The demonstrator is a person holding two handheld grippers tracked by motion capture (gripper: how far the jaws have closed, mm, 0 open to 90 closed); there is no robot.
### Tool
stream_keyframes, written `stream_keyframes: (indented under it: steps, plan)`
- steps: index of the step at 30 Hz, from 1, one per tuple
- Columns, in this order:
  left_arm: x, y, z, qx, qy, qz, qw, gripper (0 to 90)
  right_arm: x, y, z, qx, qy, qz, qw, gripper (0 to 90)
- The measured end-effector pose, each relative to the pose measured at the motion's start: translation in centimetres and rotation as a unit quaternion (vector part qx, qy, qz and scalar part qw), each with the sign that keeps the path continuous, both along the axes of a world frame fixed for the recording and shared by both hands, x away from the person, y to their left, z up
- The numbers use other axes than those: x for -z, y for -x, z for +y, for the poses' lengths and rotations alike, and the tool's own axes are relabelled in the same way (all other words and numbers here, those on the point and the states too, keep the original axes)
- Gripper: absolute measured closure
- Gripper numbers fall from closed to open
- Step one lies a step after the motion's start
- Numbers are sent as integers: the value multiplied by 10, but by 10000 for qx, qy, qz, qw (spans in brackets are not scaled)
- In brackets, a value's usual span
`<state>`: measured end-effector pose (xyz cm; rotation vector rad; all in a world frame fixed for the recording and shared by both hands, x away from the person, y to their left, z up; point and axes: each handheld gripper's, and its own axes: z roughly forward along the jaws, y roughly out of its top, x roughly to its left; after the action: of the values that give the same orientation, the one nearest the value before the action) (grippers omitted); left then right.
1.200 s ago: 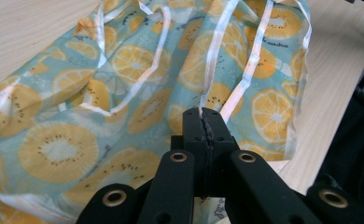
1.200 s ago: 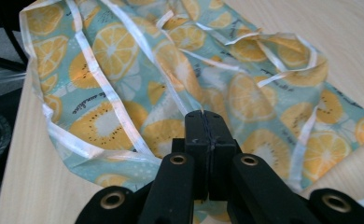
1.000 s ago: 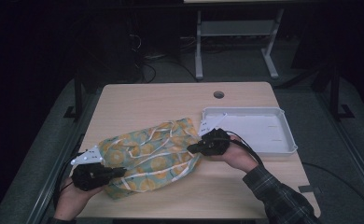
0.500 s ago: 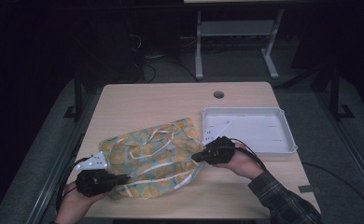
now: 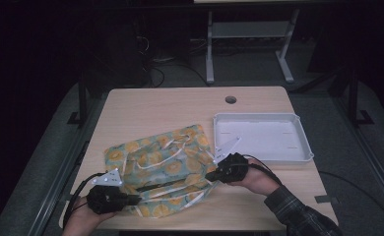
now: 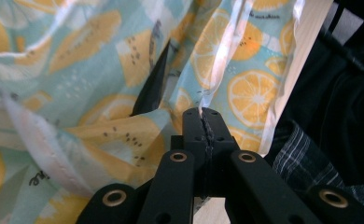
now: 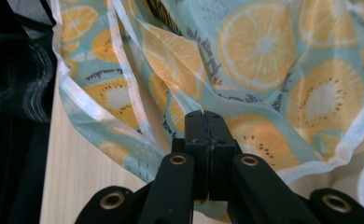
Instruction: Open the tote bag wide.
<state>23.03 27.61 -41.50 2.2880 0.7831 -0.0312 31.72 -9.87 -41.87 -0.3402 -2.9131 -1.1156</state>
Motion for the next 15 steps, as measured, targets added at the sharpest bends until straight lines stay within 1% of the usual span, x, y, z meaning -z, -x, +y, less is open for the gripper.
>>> stream_keyframes:
  steps: [2,7,8,10,11,12,13,15]
  plan:
    - [4,0,-2,35,-88,40,9999,895,4,-1,1,-33,89,39,9999,892]
    - [13,-1,-9,131,-405,143,9990,895,15,-1,6,-78,353,155,9992,892]
    - [14,-1,-10,155,-465,138,9987,895,18,-1,7,-114,408,116,9990,892]
    - [16,-1,-12,177,-638,145,9977,895,22,-1,10,-131,511,109,9985,892]
    - [18,-1,-12,179,-668,143,9975,894,23,-1,11,-153,564,103,9982,892]
    - [19,-1,-12,215,-744,155,9969,894,25,0,13,-162,606,99,9980,891]
    - [21,-1,-13,193,-759,165,9968,893,27,0,14,-176,649,77,9977,892]
    - [23,-1,-14,239,-902,146,9955,891,30,0,16,-232,745,46,9969,891]
